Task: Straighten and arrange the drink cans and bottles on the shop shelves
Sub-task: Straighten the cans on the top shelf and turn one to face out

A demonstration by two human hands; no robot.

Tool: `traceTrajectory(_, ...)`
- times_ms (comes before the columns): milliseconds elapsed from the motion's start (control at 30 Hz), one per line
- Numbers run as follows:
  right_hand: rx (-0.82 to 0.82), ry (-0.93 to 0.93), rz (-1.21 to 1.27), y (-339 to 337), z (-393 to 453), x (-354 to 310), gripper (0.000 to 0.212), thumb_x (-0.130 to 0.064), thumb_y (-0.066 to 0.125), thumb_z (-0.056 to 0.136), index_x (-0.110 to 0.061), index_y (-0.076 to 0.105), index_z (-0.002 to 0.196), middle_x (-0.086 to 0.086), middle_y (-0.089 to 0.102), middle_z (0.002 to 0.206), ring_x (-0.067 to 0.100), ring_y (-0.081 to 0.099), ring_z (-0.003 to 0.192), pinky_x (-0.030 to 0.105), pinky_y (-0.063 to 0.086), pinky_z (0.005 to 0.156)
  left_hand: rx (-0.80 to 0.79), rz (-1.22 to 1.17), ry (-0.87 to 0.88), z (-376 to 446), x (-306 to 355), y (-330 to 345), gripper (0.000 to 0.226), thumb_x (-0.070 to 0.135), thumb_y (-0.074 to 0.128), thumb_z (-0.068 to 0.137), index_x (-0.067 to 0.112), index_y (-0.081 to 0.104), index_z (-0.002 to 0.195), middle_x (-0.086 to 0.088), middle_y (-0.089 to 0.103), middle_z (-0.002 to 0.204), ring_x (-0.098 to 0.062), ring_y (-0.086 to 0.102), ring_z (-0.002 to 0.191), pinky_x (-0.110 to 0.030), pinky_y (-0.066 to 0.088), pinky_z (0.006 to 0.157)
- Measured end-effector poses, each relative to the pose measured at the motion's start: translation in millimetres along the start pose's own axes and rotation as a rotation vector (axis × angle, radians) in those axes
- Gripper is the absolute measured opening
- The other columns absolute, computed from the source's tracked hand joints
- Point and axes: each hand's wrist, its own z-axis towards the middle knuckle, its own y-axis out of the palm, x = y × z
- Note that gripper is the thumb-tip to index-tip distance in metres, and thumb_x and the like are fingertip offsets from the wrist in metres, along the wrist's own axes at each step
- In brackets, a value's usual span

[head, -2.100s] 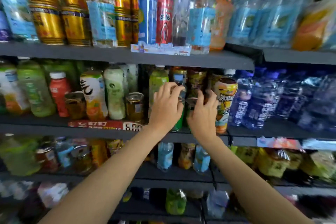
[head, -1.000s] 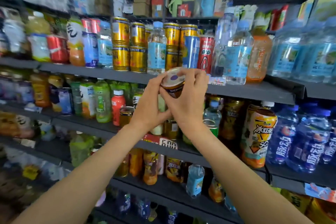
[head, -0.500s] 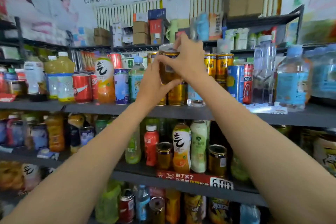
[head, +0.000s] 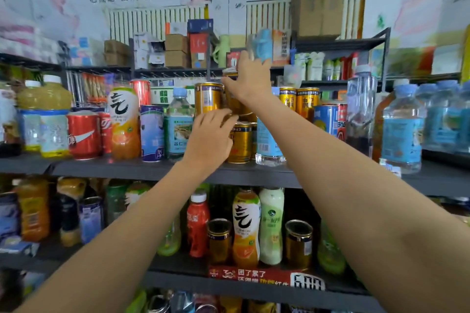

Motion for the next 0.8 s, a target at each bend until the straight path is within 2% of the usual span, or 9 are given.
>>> traceTrajectory(133,-0.045,0.045,0.021,12.3,4.0,0.4,0.042,-0.044,0.055,0.088,-0.010,0.046,0.110,0.009,0.062,0.104,0.031,0.051,0.102,0.038,0.031,0.091,-0.061,0.067,0.039,0.4,-0.1,8.2,0.050,0.022,0.032,0.072,0.010,0.069,0.104,-0.006,0.067,0.107,-0.026,0.063,0.098,-0.039,0.046,0.090)
traceTrajectory(300,-0.103,0.038,-0.028,19.8,0.3,2.9,0.042,-0.040,0.053,0.091,-0.007,0.044,0.115,0.009,0.064,0.101,0.030,0.056,0.100,0.040,0.027,0.099,-0.080,0.178,0.070,5.8,-9.9,14.1,0.045,0.025,0.035,0.074,0.011,0.072,0.094,-0.003,0.070,0.100,-0.025,0.062,0.093,-0.043,0.033,0.097)
traceTrajectory(400,-0.149,0.029,-0.037,22.4,0.1,1.9,0.043,-0.037,0.049,0.094,-0.005,0.041,0.122,0.012,0.061,0.112,0.032,0.054,0.108,0.042,0.029,0.101,-0.068,0.191,0.069,6.3,-10.2,16.0,0.046,0.026,0.035,0.073,0.011,0.073,0.093,-0.002,0.072,0.091,-0.026,0.062,0.088,-0.039,0.028,0.091)
traceTrajectory(533,-0.221,0.003,-0.141,17.6,4.7,1.3,0.033,-0.021,0.038,0.099,-0.003,0.042,0.127,0.015,0.053,0.126,0.034,0.046,0.119,0.039,0.035,0.099,-0.063,0.176,0.053,5.3,-8.3,17.6,0.048,0.027,0.034,0.072,0.010,0.073,0.095,-0.002,0.072,0.090,-0.026,0.062,0.086,-0.038,0.026,0.088)
traceTrajectory(667,-0.287,-0.017,-0.285,13.6,8.3,-4.6,0.033,-0.013,0.039,0.095,-0.009,0.047,0.126,0.013,0.049,0.132,0.033,0.031,0.132,0.045,0.025,0.106,-0.083,0.175,0.053,0.7,-8.6,22.7,0.049,0.026,0.034,0.072,0.008,0.071,0.100,-0.003,0.071,0.095,-0.026,0.062,0.089,-0.039,0.026,0.090)
traceTrajectory(800,-0.330,-0.023,-0.317,11.0,7.0,-7.2,0.032,-0.014,0.040,0.094,-0.009,0.048,0.125,0.013,0.050,0.132,0.032,0.033,0.131,0.049,0.022,0.108,-0.086,0.177,0.050,-2.2,-6.1,24.3,0.051,0.025,0.032,0.073,0.006,0.068,0.104,-0.006,0.069,0.099,-0.028,0.062,0.092,-0.040,0.027,0.090)
